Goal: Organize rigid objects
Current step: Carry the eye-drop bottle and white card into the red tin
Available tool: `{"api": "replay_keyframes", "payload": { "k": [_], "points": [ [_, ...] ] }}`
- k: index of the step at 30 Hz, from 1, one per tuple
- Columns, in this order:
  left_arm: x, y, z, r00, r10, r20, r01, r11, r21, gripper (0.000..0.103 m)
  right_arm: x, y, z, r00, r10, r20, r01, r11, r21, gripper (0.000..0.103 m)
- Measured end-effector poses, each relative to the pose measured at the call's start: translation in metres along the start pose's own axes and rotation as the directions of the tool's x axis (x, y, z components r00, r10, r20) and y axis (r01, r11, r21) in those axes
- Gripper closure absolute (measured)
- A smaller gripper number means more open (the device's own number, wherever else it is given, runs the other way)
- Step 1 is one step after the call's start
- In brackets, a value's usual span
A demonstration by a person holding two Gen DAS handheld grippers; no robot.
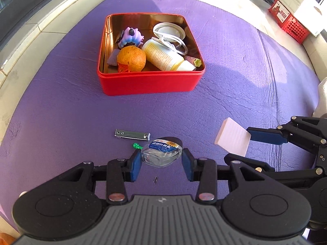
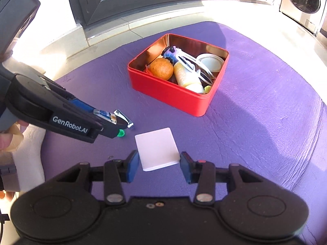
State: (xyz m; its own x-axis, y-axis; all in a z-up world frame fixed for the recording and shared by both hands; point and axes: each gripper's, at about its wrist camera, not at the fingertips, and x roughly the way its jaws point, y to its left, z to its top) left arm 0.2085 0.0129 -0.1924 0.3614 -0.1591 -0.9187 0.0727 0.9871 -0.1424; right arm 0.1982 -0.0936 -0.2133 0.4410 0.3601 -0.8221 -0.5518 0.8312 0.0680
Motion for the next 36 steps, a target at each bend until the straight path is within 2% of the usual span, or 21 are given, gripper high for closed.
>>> {"api": "replay_keyframes", "payload": {
  "k": [7, 15, 25, 36],
  "points": [
    [-0.034, 0.003, 0.025, 0.996, -0.002, 0.093, 0.005, 1.000, -0.027, 0.062, -0.014, -0.022, 0.036, 0.998, -0.025, 0.058, 0.025, 1.000, 0.001, 0.061],
    [-0.037, 0.019, 0.069, 0.985, 0.035, 0.168, -0.018, 0.995, -0.100, 0.062, 0.003, -0.048, 0.090, 0.992, -0.068, 0.110, 0.069, 0.998, 0.000, 0.060],
    [-0.004, 0.036, 0.115, 0.977, 0.086, 0.197, -0.063, 0.991, -0.121, 0.062, 0.061, -0.080, 0.142, 0.991, -0.096, 0.088, 0.094, 0.995, 0.033, 0.060],
    [0.041, 0.044, 0.134, 0.978, 0.105, 0.180, -0.085, 0.990, -0.116, 0.062, 0.129, -0.100, 0.165, 0.994, -0.103, 0.026, 0.100, 0.990, 0.096, 0.060]
  ]
}}
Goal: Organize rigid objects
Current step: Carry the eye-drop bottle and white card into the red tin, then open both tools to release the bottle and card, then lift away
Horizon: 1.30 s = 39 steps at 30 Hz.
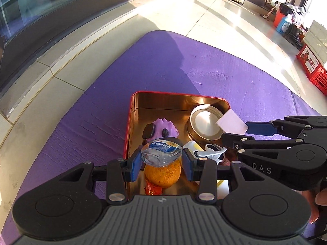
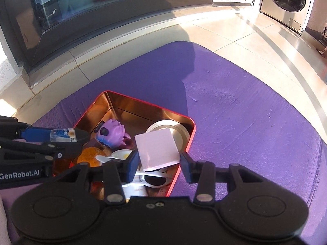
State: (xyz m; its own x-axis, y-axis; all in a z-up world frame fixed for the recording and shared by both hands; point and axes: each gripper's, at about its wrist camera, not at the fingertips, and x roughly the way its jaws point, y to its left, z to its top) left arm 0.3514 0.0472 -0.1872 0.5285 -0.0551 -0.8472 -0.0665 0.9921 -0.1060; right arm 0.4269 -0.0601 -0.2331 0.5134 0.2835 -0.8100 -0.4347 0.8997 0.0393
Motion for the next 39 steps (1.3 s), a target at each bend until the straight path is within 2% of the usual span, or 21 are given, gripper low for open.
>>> {"api": "replay_keyframes", "payload": {
  "k": [12, 22, 28, 33, 39],
  "points": [
    [0.031, 0.007, -0.003, 1.000, 0.000, -0.022, -0.001, 1.000, -0.020, 0.062, 0.039, 0.005, -0.004, 0.999, 0.005, -0.040, -0.004, 0.999, 0.033, 0.060],
    [0.041, 0.013, -0.007, 0.998, -0.019, -0.055, 0.017, 0.998, -0.053, 0.062, 0.040, 0.000, -0.007, 0.999, 0.002, -0.047, 0.002, 0.997, 0.078, 0.060],
    [0.041, 0.014, -0.005, 0.998, -0.020, -0.064, 0.016, 0.998, -0.062, 0.061, 0.032, 0.000, -0.007, 1.000, 0.008, -0.024, -0.006, 0.996, 0.086, 0.056],
    [0.034, 0.013, -0.006, 0.999, -0.021, -0.050, 0.018, 0.998, -0.065, 0.052, 0.023, -0.002, -0.008, 1.000, 0.013, -0.015, -0.012, 0.997, 0.082, 0.054],
    [0.020, 0.011, -0.005, 0.999, -0.031, -0.029, 0.029, 0.997, -0.066, 0.048, 0.008, -0.008, -0.008, 1.000, 0.024, 0.001, -0.023, 0.992, 0.126, 0.052]
  ]
}}
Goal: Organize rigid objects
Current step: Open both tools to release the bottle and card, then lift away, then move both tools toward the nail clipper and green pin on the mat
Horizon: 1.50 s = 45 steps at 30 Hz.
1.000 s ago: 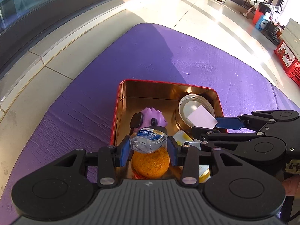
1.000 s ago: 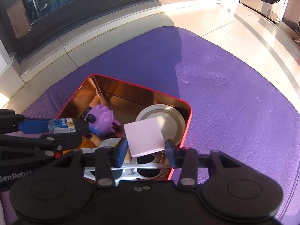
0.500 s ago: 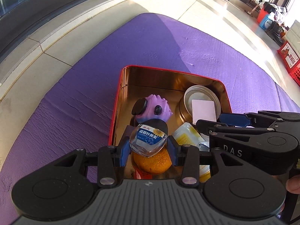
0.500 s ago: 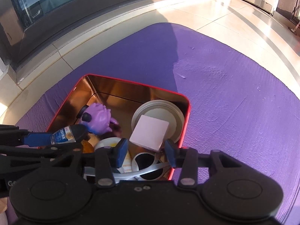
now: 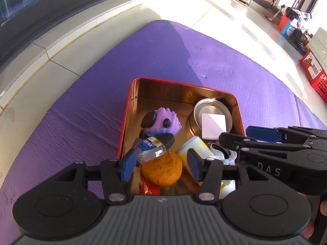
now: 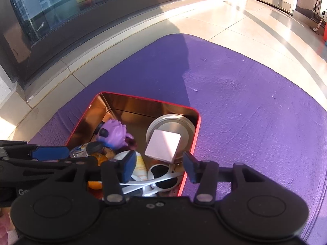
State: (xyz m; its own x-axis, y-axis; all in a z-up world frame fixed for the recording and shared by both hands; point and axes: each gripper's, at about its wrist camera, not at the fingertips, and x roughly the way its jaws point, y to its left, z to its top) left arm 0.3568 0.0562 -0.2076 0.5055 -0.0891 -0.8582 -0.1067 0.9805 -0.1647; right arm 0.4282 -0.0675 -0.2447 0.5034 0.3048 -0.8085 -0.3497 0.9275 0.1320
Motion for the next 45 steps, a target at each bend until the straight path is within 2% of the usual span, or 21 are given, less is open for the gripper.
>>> {"api": "replay_keyframes", "payload": {
  "k": [5, 10, 20, 30, 31, 35, 45],
  "points": [
    [-0.016, -0.005, 0.000, 1.000, -0.007, 0.018, 0.007, 1.000, 0.016, 0.047, -0.016, -0.001, -0.002, 1.000, -0.008, 0.018, 0.008, 1.000, 0.007, 0.046],
    [-0.037, -0.011, -0.001, 0.999, -0.018, 0.039, 0.018, 1.000, 0.016, 0.045, -0.037, 0.000, -0.003, 0.999, -0.005, 0.041, 0.004, 1.000, 0.009, 0.045],
    [-0.085, -0.021, -0.016, 0.997, -0.027, 0.076, 0.024, 0.999, 0.039, 0.042, -0.084, 0.004, -0.014, 0.994, 0.036, 0.099, -0.037, 0.999, 0.012, 0.038],
    [-0.129, -0.015, -0.040, 0.994, -0.039, 0.100, 0.036, 0.999, 0.029, 0.033, -0.133, 0.020, -0.040, 0.985, 0.091, 0.146, -0.091, 0.996, -0.007, 0.020],
    [-0.132, -0.014, -0.043, 0.994, -0.039, 0.101, 0.037, 0.999, 0.028, 0.030, -0.137, 0.022, -0.043, 0.984, 0.098, 0.147, -0.098, 0.995, -0.007, 0.019],
    [-0.142, -0.009, -0.054, 0.994, -0.029, 0.103, 0.026, 0.999, 0.026, 0.022, -0.147, 0.032, -0.056, 0.982, 0.126, 0.143, -0.124, 0.992, -0.021, 0.012],
    [-0.140, 0.010, -0.076, 0.998, 0.000, 0.063, 0.000, 1.000, -0.001, 0.021, -0.150, 0.052, -0.093, 0.987, 0.115, 0.116, -0.103, 0.990, -0.098, 0.000]
  ]
}}
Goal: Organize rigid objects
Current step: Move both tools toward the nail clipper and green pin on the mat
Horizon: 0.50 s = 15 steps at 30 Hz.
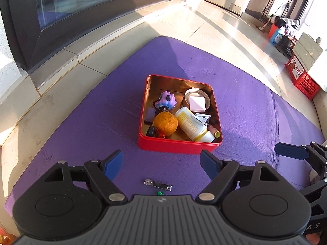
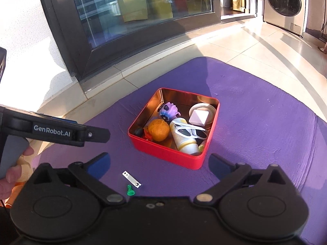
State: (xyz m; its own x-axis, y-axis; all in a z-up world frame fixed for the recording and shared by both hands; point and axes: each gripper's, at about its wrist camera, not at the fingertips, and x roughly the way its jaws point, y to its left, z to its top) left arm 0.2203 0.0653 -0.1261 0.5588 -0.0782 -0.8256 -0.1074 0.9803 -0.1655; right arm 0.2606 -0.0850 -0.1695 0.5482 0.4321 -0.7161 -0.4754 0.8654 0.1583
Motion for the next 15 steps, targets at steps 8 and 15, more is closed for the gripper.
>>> {"api": "replay_keyframes", "payload": {
  "k": [8, 15],
  "points": [
    [0.025, 0.010, -0.022, 0.997, 0.032, -0.071, -0.032, 0.999, 0.013, 0.021, 0.026, 0.019, -0.034, 0.997, 0.008, -0.082, -0.015, 0.997, -0.082, 0.000],
    [0.054, 0.009, -0.043, 0.990, 0.019, -0.140, -0.010, 0.998, 0.063, 0.021, 0.055, 0.039, -0.063, 0.990, 0.036, -0.139, -0.052, 0.992, -0.118, 0.000]
  ]
}}
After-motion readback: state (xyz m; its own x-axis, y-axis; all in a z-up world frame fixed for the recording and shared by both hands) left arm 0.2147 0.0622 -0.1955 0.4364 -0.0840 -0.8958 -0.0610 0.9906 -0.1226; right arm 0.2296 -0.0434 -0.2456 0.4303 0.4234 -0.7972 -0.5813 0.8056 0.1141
